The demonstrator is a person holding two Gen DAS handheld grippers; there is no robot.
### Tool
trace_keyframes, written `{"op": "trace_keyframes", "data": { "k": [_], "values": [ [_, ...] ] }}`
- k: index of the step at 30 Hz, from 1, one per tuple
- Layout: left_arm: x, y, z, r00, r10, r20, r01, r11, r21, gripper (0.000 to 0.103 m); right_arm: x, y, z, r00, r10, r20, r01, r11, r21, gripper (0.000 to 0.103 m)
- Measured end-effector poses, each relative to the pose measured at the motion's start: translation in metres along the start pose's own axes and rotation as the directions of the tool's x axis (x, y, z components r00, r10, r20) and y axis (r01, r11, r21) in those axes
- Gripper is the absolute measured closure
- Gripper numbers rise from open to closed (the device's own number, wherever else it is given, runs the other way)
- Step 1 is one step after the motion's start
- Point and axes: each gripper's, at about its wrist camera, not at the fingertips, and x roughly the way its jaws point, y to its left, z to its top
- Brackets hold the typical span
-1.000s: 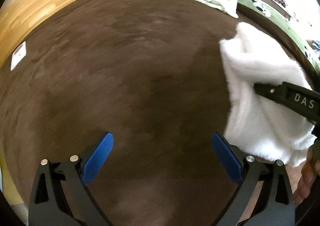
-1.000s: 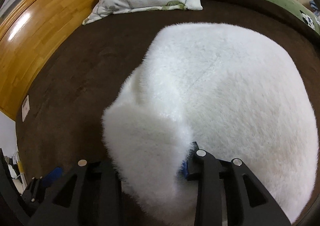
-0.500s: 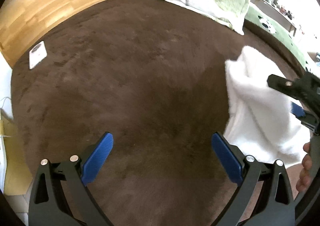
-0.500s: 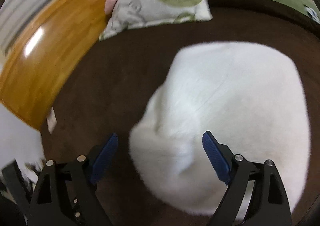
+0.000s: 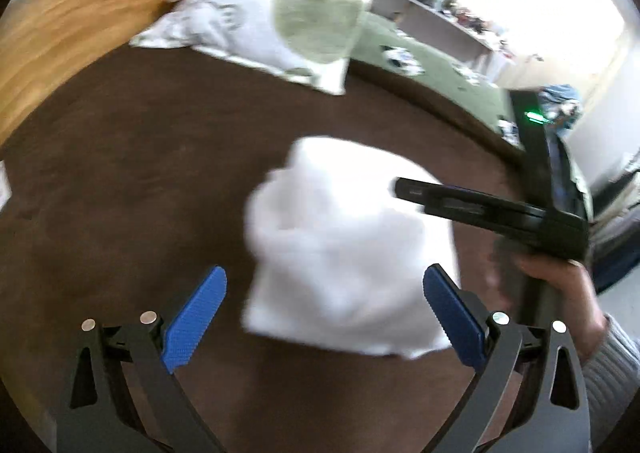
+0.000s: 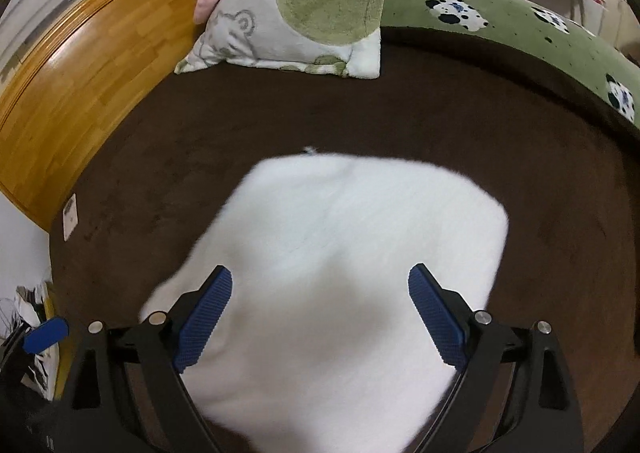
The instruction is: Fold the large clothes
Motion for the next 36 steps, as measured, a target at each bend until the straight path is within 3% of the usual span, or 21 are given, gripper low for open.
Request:
{"op": "trace_keyframes", "data": {
  "k": [4, 9, 16, 22, 27, 33, 36],
  "values": [
    [0.012, -0.034, 0.004, 0.995, -0.094, 0.047, 0.093, 0.995, 0.025, 0.007, 0.011, -0.016, 0.008, 1.0, 0.011, -0.023, -0.011, 1.0, -0.018, 0.013],
    [0.034, -0.059, 0.007, 0.988, -0.139, 0.071, 0.136, 0.99, 0.037, 0.007, 0.019, -0.023, 0.016, 0.999, 0.041, -0.032, -0.043, 0.996, -0.078, 0.013],
    [0.076, -0.051, -0.001, 0.999, -0.016, 0.036, 0.016, 1.0, -0.008, 0.007, 0.039, -0.018, 0.037, 0.996, 0.082, -0.034, -0.087, 0.983, -0.161, 0.011],
    [0.088, -0.016, -0.022, 0.991, 0.128, 0.046, -0.123, 0.987, -0.102, 0.007, 0.068, 0.01, 0.05, 0.99, 0.128, -0.062, -0.138, 0.968, -0.212, 0.01],
    [0.101, 0.008, -0.047, 0.992, 0.129, 0.002, -0.127, 0.98, -0.153, 0.007, 0.114, 0.027, 0.048, 0.989, 0.051, -0.141, -0.082, 0.971, -0.223, 0.01],
    [0.111, 0.026, -0.062, 0.995, 0.099, 0.023, -0.093, 0.975, -0.202, 0.006, 0.144, 0.016, 0.05, 0.982, 0.086, -0.169, -0.11, 0.984, -0.142, 0.005],
    [0.121, 0.027, -0.062, 0.993, 0.119, 0.023, -0.113, 0.979, -0.171, 0.006, 0.149, 0.016, 0.051, 0.984, 0.086, -0.158, -0.108, 0.985, -0.137, 0.005]
  ]
}}
